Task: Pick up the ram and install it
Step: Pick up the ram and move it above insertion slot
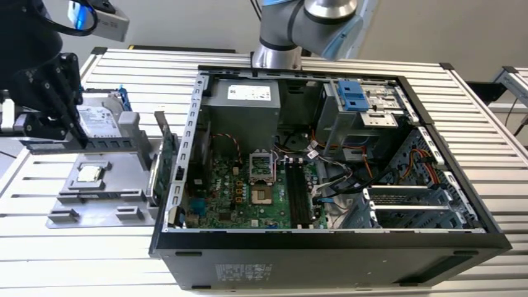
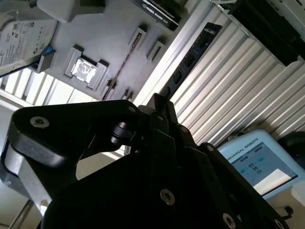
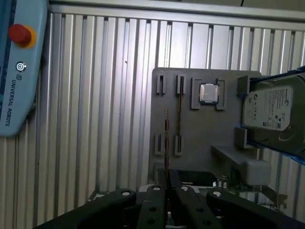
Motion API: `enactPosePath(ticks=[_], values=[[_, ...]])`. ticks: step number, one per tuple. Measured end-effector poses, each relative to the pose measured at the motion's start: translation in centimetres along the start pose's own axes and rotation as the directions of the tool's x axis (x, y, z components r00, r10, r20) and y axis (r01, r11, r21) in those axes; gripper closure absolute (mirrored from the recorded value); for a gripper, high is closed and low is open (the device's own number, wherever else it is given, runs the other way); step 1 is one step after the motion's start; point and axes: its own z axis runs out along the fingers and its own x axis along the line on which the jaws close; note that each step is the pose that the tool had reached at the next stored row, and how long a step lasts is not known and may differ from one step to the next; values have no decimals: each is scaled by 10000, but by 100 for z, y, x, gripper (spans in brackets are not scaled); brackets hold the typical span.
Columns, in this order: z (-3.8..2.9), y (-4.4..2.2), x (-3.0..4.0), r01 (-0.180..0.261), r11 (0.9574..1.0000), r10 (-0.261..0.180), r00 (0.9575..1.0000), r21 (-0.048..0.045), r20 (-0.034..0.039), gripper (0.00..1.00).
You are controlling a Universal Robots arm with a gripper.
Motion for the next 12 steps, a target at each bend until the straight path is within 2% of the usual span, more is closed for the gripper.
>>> enactPosePath(ticks=[12], values=[[-2,-174,9,-1,10000,1,10000,0,0,100]])
